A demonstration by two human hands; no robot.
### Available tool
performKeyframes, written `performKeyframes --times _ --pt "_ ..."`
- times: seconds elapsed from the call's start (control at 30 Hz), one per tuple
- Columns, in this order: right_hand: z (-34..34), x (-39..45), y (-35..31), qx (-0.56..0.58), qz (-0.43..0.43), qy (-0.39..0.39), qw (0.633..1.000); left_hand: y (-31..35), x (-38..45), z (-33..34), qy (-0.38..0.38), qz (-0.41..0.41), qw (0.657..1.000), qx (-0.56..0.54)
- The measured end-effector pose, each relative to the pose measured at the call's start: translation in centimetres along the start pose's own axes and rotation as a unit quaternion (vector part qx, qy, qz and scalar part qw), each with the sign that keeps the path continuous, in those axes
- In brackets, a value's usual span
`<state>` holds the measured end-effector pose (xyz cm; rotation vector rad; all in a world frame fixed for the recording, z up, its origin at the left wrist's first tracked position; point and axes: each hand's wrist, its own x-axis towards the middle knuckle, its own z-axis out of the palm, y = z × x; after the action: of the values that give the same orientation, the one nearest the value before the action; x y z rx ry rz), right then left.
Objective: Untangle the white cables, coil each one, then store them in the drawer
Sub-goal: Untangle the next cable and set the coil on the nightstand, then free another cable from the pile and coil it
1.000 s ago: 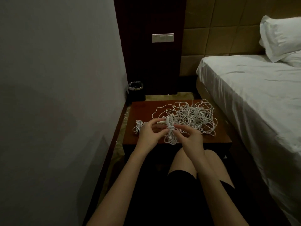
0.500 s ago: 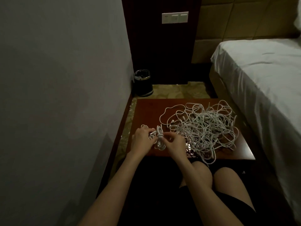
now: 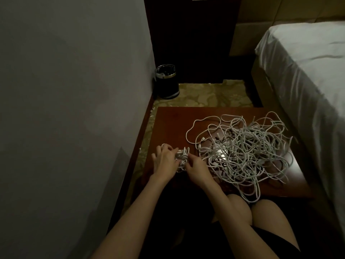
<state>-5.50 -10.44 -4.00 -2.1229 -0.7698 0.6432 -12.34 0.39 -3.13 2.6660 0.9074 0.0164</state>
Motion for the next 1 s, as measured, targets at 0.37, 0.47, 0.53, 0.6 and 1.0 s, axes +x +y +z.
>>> performKeyframes --times 0.37,0.47,0.53,0.6,1.0 --pt "-9.8 -2.6 -0.5 -0.01 -0.022 0.14 0.99 4.7 -0.4 -2.0 0.016 0.06 0.989 -0.132" --pt "-10.6 -0.8 0.2 -0.023 0.001 0.164 0.986 6.8 -0.5 -1.5 0.002 0.078 0.984 -0.162" --pt "-10.1 0.9 0.3 -0.068 0.005 0.136 0.988 7.5 -0.5 -1.3 -0.003 0.078 0.979 -0.189" --pt "-9.2 2.3 0.5 -0.103 0.015 0.109 0.989 7.7 -0.5 -1.4 -0.01 0.073 0.976 -0.206" --pt "-13.9 -0.5 -7.9 0.104 -0.141 0.07 0.982 8.8 1.4 -4.7 0.028 0.095 0.929 -0.357"
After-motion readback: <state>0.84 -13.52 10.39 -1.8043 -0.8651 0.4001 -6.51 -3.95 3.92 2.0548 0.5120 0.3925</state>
